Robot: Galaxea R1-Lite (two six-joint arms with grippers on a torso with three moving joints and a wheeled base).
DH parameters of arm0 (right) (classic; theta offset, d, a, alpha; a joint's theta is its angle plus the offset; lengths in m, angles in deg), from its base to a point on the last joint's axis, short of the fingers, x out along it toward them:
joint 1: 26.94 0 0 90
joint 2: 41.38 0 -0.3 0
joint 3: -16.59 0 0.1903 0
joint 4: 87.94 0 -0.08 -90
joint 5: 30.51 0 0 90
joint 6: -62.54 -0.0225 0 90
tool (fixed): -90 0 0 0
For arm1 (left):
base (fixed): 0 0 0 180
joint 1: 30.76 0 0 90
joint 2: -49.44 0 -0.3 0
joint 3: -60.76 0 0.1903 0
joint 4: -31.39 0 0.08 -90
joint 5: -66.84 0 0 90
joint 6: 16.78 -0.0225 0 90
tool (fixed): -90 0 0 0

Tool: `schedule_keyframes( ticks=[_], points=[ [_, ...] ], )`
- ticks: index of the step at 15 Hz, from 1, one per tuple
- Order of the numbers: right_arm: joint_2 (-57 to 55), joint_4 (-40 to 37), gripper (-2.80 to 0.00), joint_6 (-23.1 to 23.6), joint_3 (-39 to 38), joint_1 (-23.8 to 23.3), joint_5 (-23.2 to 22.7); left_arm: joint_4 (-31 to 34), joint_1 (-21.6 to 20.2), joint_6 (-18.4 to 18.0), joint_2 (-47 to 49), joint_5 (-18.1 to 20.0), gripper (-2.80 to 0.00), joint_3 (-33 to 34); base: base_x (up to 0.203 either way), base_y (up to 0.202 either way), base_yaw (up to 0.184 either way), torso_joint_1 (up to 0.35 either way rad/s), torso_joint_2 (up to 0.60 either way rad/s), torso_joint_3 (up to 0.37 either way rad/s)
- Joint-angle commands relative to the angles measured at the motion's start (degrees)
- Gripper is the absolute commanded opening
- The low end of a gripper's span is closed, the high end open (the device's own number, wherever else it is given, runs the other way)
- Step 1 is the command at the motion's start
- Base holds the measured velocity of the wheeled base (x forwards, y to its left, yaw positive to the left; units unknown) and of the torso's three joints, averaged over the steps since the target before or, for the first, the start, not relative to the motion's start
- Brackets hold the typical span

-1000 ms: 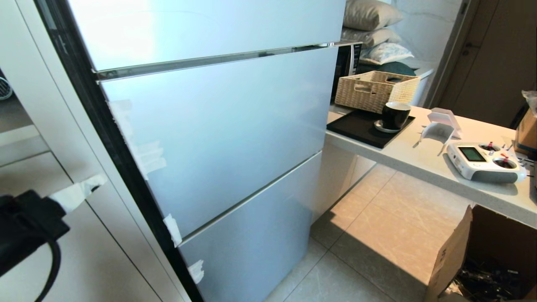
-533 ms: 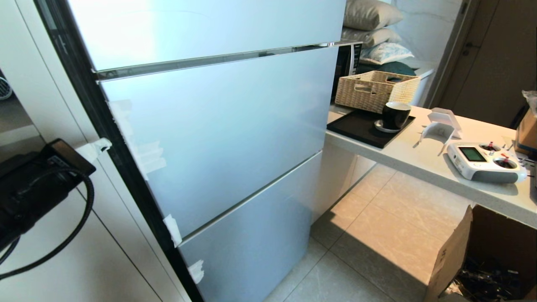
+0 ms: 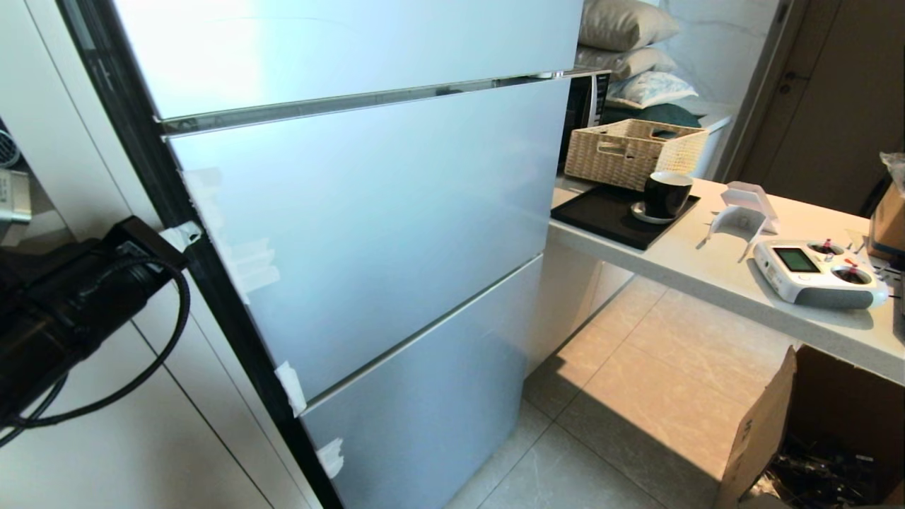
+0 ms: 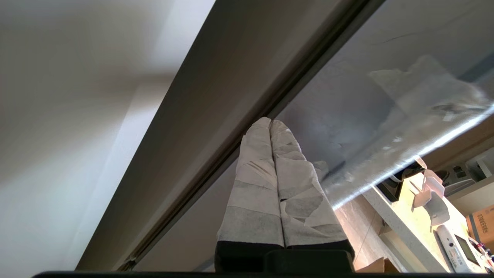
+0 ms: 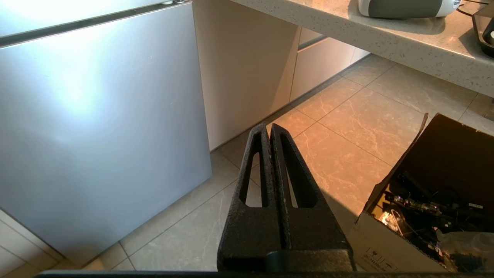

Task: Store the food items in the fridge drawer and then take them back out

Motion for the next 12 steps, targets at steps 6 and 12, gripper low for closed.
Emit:
schedule_keyframes(
  ticks=[6,12],
  points=[
    [-0.1,0.0,-2.8,-0.1,0.0,0.0,0.0,-2.3,0.6,2.4,2.3,0.7,-2.8,-0.6,0.0,0.0,0.0,0.0,0.0,0.0],
    [-0.1,0.0,-2.8,0.0,0.0,0.0,0.0,-2.3,1.7,2.3,1.6,3.4,-2.8,0.4,0.0,0.0,0.0,0.0,0.0,0.0]
  ],
)
